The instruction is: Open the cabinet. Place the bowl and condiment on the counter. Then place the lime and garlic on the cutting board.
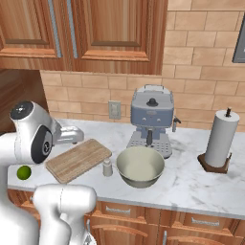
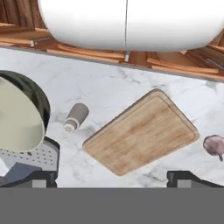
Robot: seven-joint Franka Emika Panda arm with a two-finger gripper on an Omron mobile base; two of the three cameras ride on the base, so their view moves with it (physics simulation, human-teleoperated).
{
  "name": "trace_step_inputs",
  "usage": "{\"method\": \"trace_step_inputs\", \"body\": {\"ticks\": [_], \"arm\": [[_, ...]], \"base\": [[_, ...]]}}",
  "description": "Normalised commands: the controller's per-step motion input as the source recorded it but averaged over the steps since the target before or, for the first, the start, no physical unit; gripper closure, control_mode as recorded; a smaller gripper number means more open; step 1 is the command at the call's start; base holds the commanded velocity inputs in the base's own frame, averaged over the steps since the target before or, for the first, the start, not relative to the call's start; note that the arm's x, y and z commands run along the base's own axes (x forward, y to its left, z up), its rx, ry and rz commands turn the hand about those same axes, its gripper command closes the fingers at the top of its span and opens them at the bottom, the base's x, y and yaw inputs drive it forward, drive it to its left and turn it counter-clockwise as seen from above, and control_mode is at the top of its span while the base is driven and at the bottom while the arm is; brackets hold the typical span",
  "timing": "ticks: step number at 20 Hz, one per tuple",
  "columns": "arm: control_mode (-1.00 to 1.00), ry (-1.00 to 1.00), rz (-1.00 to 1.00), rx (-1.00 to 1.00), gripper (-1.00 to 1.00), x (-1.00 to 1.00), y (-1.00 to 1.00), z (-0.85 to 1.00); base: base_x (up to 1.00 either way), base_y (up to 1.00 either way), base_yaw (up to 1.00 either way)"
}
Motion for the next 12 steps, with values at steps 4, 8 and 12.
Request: {"method": "trace_step_inputs", "body": {"ticks": [4, 8, 12], "arm": [[-1.00, 0.03, 0.12, -0.03, -1.00, -0.11, 0.40, -0.13], [-1.00, 0.03, 0.13, -0.03, -1.00, -0.15, 0.43, -0.20], [-1.00, 0.02, 0.12, -0.01, -1.00, -0.15, 0.42, -0.17]], "base": [[0.00, 0.00, 0.00], [0.00, 0.00, 0.00], [0.00, 0.00, 0.00]]}}
